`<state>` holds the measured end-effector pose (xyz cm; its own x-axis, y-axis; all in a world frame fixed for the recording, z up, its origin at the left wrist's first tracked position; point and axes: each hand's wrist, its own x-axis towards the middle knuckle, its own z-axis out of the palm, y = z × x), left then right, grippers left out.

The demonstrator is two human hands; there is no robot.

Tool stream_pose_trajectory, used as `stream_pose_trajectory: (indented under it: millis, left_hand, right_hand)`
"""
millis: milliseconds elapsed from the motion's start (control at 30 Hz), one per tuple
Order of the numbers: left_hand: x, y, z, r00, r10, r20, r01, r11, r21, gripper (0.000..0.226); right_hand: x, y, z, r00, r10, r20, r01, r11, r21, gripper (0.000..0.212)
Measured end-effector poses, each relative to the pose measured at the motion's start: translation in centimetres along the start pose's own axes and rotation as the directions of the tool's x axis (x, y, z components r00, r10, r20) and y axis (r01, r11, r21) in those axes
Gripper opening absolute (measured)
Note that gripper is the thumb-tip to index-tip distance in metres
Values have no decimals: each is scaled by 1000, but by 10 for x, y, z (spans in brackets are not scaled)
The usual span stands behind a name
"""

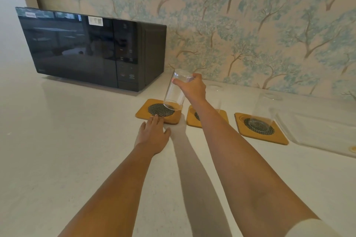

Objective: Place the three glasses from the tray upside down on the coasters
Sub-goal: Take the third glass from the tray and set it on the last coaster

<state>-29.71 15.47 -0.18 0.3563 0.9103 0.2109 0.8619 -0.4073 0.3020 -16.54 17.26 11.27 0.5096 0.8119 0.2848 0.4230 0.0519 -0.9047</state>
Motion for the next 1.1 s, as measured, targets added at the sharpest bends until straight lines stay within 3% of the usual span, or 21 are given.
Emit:
stream_pose_trajectory:
  millis: [333,1100]
  left_hand:
    - [3,-5,9,998,7,-55,-7,1000,0,57]
    - [-2,0,1,999,-11,-32,11,1000,12,55]
  right_hand:
    - [14,9,38,999,-7,31,8,1000,-25,72]
    - [19,18,64,994,-65,84,75,990,-117,74]
